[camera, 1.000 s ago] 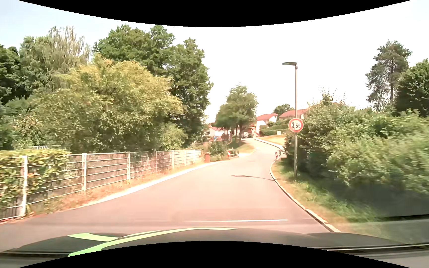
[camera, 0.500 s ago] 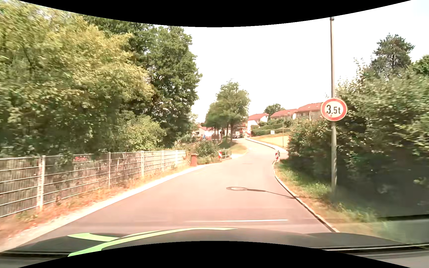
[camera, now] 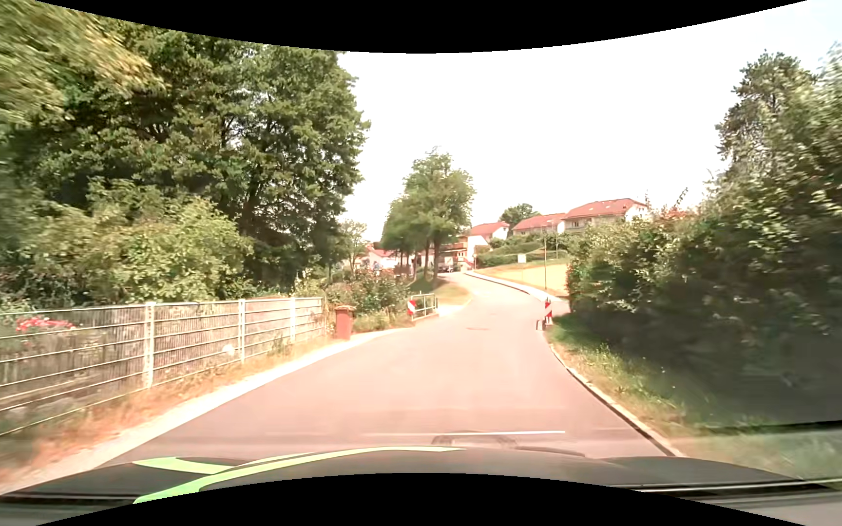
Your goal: Follow the waypoints while adhering to traffic rules and regulations
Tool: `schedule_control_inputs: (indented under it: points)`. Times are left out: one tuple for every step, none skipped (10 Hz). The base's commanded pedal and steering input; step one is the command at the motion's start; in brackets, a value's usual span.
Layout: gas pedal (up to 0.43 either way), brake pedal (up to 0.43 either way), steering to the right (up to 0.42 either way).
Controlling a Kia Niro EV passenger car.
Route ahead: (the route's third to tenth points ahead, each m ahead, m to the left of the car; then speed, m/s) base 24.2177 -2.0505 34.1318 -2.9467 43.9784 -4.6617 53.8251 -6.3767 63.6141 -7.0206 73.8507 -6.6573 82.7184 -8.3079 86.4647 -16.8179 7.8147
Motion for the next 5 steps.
schedule_control_inputs:
  points:
    - [0.000, 0.000, 0.055]
    - [0.000, 0.000, 0.057]
    - [0.000, 0.000, 0.059]
    - [0.000, 0.000, 0.060]
    - [0.000, 0.000, 0.060]
